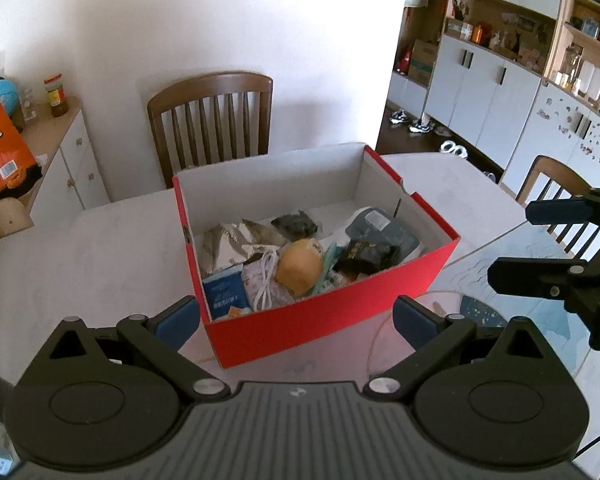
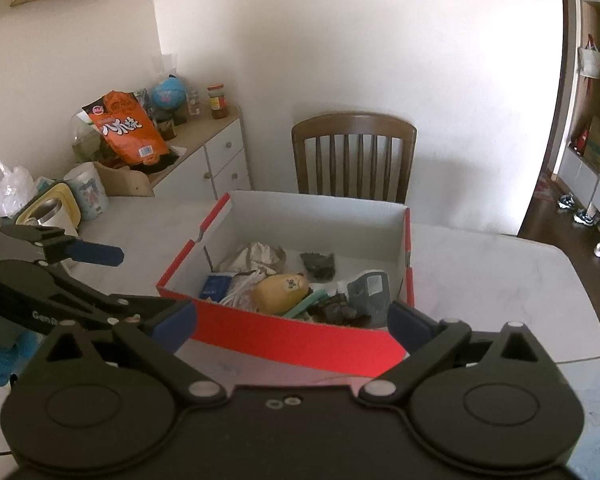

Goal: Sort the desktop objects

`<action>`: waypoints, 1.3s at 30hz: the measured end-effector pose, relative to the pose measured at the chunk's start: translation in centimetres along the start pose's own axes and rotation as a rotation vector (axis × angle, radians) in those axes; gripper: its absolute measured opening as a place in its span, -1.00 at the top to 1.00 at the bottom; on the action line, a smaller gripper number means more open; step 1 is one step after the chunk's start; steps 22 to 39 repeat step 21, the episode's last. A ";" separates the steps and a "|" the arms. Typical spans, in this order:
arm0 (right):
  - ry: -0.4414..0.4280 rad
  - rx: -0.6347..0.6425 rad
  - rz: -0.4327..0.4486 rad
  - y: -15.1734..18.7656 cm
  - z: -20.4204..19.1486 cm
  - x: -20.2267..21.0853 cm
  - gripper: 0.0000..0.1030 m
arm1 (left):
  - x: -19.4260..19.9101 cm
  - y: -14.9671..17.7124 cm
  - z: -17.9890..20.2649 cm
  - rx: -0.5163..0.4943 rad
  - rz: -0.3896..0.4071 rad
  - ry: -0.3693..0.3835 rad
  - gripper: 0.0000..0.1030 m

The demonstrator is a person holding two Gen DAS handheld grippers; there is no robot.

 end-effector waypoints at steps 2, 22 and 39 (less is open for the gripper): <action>0.003 -0.007 -0.009 0.2 0.1 -0.1 -0.98 | -0.2 0.4 -0.1 0.011 -0.015 -0.001 -1.00; 0.002 -0.033 -0.052 1.7 -0.1 -0.4 -0.98 | -0.2 1.9 -0.1 -0.009 -0.014 -0.036 -1.00; 0.002 -0.033 -0.052 1.7 -0.1 -0.4 -0.98 | -0.2 1.9 -0.1 -0.009 -0.014 -0.036 -1.00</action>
Point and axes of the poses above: each gripper's, at about its wrist camera, not at the fingertips, and x roughly against the way its jaws point, z to its right, y to its underside, the point moved 6 cm from there along -x, roughly the way its jaws point, and after that the axes turned 3 degrees about z, right-handed, at the moved point
